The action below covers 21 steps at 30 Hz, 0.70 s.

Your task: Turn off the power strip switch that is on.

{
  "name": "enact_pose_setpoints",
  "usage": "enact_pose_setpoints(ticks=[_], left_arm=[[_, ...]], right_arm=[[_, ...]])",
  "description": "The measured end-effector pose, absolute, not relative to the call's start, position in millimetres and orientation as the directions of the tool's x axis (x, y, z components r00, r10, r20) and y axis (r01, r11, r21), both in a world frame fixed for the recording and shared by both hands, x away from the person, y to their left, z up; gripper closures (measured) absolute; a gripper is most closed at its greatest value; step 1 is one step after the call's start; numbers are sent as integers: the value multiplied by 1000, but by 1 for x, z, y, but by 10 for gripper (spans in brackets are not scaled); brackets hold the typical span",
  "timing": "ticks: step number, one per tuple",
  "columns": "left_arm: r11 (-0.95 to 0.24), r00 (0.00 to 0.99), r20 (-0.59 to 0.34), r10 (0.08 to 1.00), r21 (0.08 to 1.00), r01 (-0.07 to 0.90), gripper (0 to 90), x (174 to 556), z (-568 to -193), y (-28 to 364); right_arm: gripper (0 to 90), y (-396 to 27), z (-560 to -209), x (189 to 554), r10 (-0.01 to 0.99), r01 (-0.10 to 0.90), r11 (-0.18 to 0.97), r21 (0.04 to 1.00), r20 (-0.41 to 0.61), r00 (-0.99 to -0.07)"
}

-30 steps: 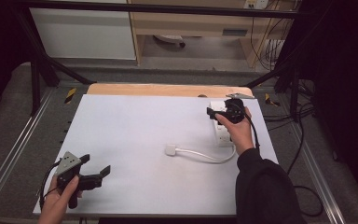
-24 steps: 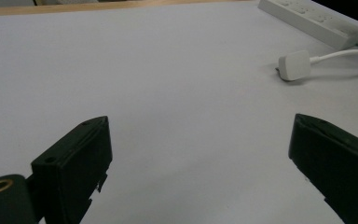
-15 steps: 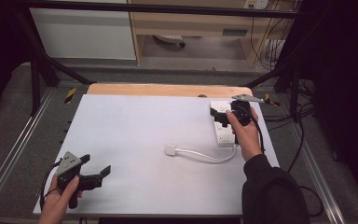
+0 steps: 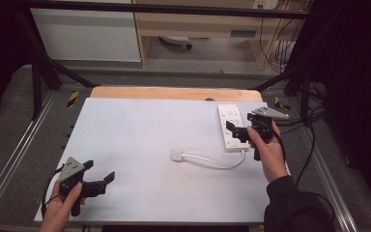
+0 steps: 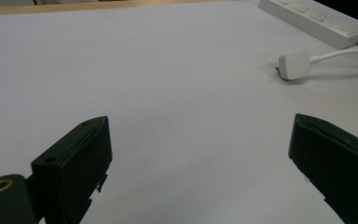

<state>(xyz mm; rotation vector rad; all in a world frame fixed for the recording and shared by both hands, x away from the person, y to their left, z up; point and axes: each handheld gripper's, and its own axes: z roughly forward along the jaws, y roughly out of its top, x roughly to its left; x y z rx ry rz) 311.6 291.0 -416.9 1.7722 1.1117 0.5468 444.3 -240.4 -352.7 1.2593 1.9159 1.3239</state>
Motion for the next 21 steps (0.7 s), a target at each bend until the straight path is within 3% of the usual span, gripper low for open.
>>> enact_pose_setpoints(ticks=[7,21], left_arm=[[-105,490,-151,858,884,456,58,311,-416,293],[-105,483,-149,863,882,459,59,312,-418,292]], right_arm=[[58,-250,-358,422,885,368,114,923,73,-459],[48,-276,-365,381,888,298,85,951,63,-456]])
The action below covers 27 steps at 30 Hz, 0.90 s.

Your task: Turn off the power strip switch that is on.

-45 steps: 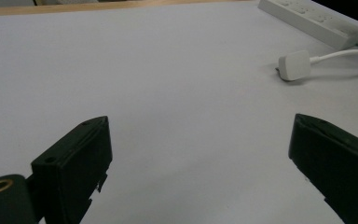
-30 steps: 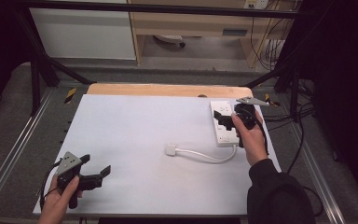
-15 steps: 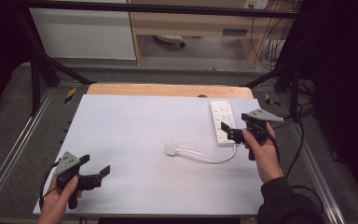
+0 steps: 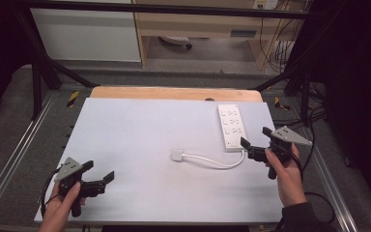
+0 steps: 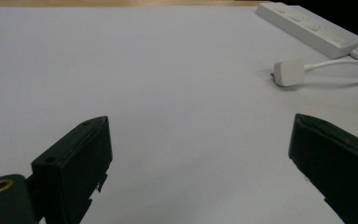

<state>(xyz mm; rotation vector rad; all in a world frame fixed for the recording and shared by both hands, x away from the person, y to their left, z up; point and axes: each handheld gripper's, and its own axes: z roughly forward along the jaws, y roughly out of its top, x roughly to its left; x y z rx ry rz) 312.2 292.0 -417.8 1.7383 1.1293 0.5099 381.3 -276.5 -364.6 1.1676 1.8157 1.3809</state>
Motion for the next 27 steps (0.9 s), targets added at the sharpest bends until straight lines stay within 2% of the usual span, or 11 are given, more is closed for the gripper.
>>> enact_pose_setpoints(ticks=[13,27], left_arm=[[-115,479,-140,867,879,464,59,312,-419,292],[-113,479,-141,866,879,464,59,313,-419,291]], right_arm=[[44,-283,-391,353,878,300,56,952,96,-468],[44,-273,-421,345,864,340,58,939,124,-488]])
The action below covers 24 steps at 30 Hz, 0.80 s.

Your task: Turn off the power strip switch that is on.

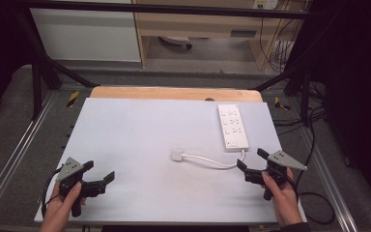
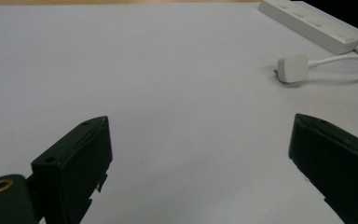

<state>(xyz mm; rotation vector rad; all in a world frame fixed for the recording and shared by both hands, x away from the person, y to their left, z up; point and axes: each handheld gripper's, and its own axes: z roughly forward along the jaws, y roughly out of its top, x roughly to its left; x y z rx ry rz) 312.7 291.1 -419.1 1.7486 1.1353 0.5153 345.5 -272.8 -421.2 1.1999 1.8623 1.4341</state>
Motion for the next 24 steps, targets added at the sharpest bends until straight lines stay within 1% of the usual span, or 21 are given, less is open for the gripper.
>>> enact_pose_setpoints(ticks=[12,21,24], left_arm=[[-120,482,-136,866,878,463,59,313,-419,291],[-130,489,-129,863,878,461,59,312,-419,290],[-132,491,-129,862,877,462,59,312,-419,289]], right_arm=[[38,-255,-436,345,846,372,111,921,109,-522],[40,-239,-444,345,818,387,201,900,64,-572],[40,-237,-445,345,811,401,218,890,64,-581]])
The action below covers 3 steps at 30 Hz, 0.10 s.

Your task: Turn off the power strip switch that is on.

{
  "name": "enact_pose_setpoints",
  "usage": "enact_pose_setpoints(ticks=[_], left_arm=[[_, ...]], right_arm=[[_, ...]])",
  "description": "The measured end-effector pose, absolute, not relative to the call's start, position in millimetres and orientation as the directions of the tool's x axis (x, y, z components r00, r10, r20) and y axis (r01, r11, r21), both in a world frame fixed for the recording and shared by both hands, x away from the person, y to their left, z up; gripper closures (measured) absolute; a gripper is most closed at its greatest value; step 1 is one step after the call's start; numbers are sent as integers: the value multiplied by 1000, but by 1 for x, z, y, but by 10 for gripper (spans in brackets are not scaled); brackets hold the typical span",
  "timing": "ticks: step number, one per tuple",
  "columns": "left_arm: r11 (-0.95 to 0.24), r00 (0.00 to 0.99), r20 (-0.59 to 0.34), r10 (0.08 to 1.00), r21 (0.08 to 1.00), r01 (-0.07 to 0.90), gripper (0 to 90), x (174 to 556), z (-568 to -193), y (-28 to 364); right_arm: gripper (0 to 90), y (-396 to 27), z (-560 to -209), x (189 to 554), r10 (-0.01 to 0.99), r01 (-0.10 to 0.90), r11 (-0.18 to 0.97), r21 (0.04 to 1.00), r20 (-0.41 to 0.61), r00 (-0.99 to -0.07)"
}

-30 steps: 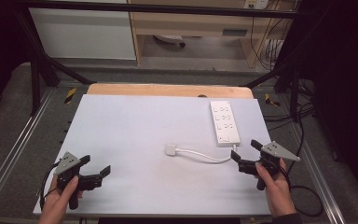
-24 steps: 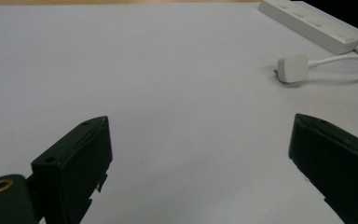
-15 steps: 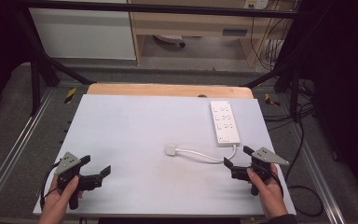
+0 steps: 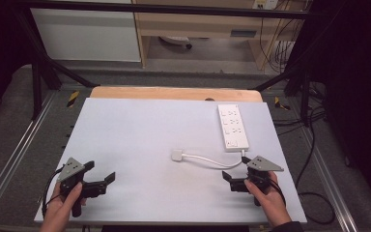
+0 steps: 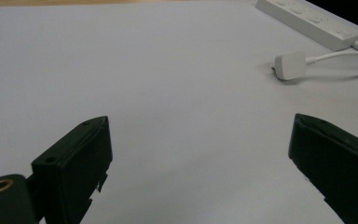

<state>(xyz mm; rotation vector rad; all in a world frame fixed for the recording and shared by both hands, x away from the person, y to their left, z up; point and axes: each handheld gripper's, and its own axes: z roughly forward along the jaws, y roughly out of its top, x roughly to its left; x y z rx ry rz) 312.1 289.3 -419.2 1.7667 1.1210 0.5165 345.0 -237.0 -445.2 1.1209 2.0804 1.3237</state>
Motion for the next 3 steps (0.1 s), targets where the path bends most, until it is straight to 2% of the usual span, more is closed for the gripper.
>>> enact_pose_setpoints(ticks=[3], left_arm=[[-133,493,-128,861,878,460,59,312,-419,289]], right_arm=[[40,-238,-447,345,812,423,226,878,71,-580]])
